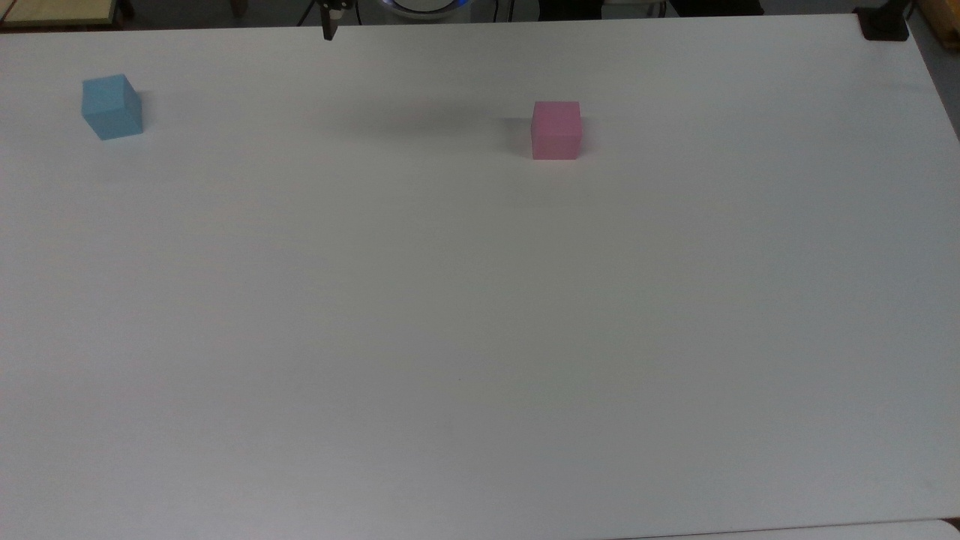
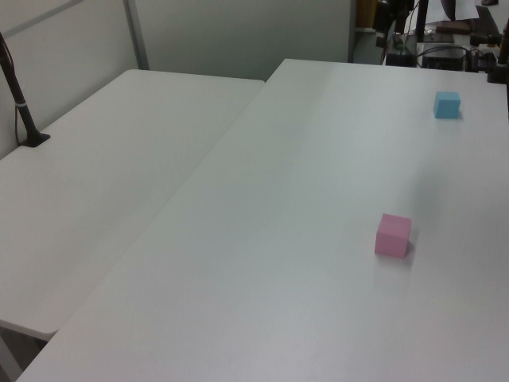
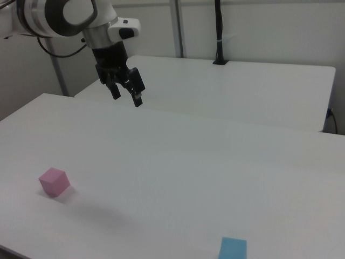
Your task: Put blue cube on pink cube
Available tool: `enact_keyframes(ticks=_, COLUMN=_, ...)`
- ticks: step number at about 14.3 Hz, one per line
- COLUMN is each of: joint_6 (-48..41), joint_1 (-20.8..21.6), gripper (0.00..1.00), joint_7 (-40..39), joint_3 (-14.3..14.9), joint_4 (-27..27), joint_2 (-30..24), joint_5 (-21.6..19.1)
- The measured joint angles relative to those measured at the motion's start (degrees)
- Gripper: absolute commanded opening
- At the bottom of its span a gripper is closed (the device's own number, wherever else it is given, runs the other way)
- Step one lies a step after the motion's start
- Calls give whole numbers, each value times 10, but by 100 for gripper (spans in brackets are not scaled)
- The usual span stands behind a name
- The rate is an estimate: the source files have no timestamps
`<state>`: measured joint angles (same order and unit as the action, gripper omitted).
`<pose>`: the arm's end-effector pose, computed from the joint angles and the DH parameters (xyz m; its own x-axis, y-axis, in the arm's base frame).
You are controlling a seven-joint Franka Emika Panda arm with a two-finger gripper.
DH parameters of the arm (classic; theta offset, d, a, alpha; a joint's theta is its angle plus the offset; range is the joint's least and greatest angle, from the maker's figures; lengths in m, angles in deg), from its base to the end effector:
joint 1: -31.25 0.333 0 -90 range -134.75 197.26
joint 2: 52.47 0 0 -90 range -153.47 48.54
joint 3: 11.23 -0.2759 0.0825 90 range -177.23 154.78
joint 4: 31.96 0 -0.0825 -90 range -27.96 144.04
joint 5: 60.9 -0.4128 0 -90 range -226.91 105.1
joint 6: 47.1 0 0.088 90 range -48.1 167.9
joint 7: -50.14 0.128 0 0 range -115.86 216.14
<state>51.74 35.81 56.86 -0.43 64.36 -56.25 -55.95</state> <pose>0.5772 -0.0755 0.5599 0.9705 -0.2112 0.1161 -0.2192 -0.9738 0.0607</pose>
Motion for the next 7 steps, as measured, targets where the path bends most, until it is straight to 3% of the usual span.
enact_keyframes(ticks=7, joint_6=0, joint_1=3, gripper=100, joint_7=-8, joint_3=-4, joint_4=2, joint_2=2, joint_5=0)
